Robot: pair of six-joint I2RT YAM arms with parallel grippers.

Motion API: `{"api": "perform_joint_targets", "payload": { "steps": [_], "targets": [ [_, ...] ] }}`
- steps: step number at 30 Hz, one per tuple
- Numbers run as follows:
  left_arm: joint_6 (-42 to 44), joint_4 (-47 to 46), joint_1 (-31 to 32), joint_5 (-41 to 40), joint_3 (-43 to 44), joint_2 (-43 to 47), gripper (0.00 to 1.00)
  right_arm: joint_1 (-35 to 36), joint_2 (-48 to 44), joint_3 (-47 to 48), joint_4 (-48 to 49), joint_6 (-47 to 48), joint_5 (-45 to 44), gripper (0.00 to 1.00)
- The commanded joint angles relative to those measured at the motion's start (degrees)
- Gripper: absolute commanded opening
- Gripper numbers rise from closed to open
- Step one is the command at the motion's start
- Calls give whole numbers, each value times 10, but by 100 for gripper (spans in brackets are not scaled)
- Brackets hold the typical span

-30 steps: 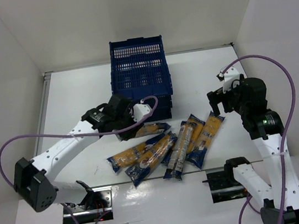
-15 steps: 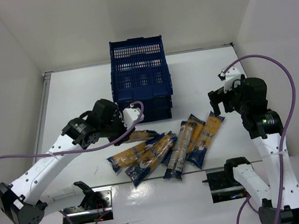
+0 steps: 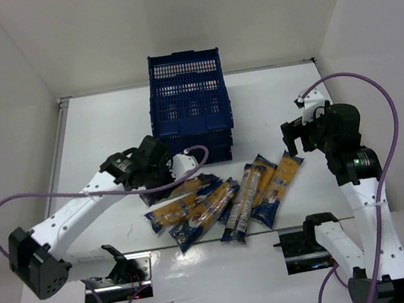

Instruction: Place and organize the pasta boxes and bags onto the shelf

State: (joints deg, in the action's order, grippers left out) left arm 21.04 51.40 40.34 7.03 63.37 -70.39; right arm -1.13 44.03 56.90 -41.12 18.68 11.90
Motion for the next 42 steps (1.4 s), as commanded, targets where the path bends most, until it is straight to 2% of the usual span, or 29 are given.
{"api": "perform_joint_targets", "payload": {
  "steps": [1,8,16,17,18,19,21,22,25,26,31,42],
  "targets": [
    [45,22,2,-33,23,-54,0,-5,-1,15,18,-6,9,100],
    [71,-44,2,-57,-51,-151,0,-5,4,15,17,0,9,100],
    [69,-152,2,-57,-103,-162,0,-5,4,9,12,0,9,100],
    [64,-174,2,-63,-111,-155,4,-5,4,9,12,5,15,100],
    [59,-182,2,-63,-111,-149,13,-5,4,9,12,5,15,100],
    [59,-190,2,-63,-117,-149,27,-5,4,9,12,5,15,100],
    [53,-205,2,-58,-117,-140,40,-5,4,9,12,5,21,100],
    [47,-214,2,-58,-123,-131,54,-5,4,9,12,5,21,100],
    [42,-232,2,-52,-128,-118,67,-5,4,9,12,5,21,100],
    [36,-237,2,-44,-128,-118,78,-5,4,9,12,5,21,100],
    [30,-257,2,-32,-128,-138,88,-10,-1,9,7,5,26,100],
    [42,-312,2,-32,-134,-200,89,-15,-6,15,2,5,37,100]
  ]
}}
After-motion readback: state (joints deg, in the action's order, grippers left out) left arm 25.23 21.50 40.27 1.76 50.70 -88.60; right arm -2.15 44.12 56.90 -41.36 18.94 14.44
